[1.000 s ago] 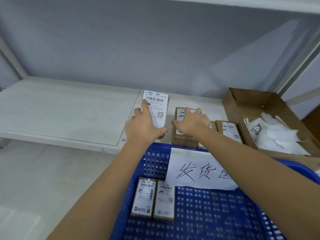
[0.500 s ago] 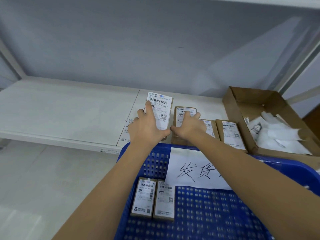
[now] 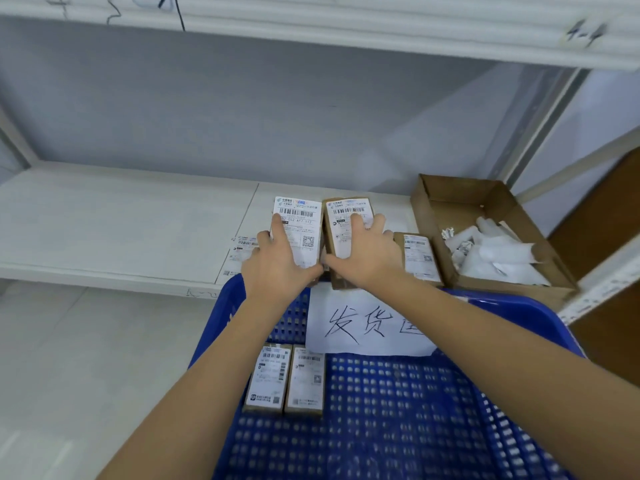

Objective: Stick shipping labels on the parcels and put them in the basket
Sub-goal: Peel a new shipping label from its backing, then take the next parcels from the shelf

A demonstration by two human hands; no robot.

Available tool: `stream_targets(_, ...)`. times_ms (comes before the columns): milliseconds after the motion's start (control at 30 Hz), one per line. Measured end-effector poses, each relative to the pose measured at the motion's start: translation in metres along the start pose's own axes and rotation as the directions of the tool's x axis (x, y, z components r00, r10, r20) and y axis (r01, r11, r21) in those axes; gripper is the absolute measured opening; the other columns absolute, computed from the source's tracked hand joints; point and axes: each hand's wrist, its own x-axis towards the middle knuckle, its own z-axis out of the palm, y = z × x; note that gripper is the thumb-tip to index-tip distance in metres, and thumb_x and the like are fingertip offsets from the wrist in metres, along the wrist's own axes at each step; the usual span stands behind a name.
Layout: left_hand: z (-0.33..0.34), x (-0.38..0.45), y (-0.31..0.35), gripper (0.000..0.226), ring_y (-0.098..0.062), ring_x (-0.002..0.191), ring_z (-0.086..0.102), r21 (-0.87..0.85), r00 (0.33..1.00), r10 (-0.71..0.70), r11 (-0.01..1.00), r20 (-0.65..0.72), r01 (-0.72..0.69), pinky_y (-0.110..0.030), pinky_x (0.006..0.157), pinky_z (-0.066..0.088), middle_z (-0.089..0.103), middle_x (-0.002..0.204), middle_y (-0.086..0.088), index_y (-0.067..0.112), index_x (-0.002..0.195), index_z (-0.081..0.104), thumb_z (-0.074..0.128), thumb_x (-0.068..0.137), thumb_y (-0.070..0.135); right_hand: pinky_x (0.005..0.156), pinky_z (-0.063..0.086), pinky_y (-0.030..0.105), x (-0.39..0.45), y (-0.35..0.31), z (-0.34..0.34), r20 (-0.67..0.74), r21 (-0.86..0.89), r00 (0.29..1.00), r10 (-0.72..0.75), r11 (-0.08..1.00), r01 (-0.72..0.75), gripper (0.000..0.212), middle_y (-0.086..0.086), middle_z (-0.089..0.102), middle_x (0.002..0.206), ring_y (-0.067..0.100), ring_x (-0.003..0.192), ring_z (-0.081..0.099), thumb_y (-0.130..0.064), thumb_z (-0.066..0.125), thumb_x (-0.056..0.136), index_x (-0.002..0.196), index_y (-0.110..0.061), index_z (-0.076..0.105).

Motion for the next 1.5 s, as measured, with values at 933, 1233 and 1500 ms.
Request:
stream_targets(933, 0.187, -0.182, 0.014, 0.108, -0.029, 0.11, 0.054, 0.022, 0.793, -0.198, 0.974, 0.576, 0.227, -0.036, 0.077, 0.044, 0.04, 0.132, -0.009, 0.02, 0.149, 0.002, 0.07, 0.074, 0.056, 0.088, 0.045, 0.04, -0.185, 0.162, 0.159, 0.414, 0.132, 0.856, 0.311, 0.91, -0.394, 0.082, 0.009, 0.031, 0.136, 0.03, 0.119, 0.044, -0.058, 0.067, 0.076, 0.136, -0.017, 0.031)
stream_targets(1233, 0.247, -0.194, 0.003, 0.112, -0.029, 0.12, 0.046, 0.134, 0.757, -0.266, 0.963, 0.597, 0.233, -0.04, 0.081, 0.045, 0.035, 0.137, -0.01, 0.018, 0.15, 0.001, 0.073, 0.072, 0.054, 0.089, 0.047, 0.042, -0.195, 0.189, 0.234, 0.538, 0.109, 0.755, 0.376, 0.857, -0.504, 0.088, 0.008, 0.029, 0.139, 0.03, 0.121, 0.043, -0.056, 0.071, 0.074, 0.138, -0.015, 0.027)
stream_targets(1500, 0.256, -0.193, -0.008, 0.112, -0.027, 0.127, 0.035, 0.168, 0.776, -0.236, 0.971, 0.585, 0.169, -0.033, 0.08, 0.042, 0.027, 0.142, -0.011, 0.015, 0.152, -0.001, 0.067, 0.075, 0.062, 0.091, 0.045, 0.042, -0.195, 0.182, 0.26, 0.576, 0.171, 0.77, 0.275, 0.88, -0.442, 0.088, 0.011, 0.014, 0.15, 0.032, 0.132, 0.031, -0.05, 0.066, 0.082, 0.145, -0.013, 0.018)
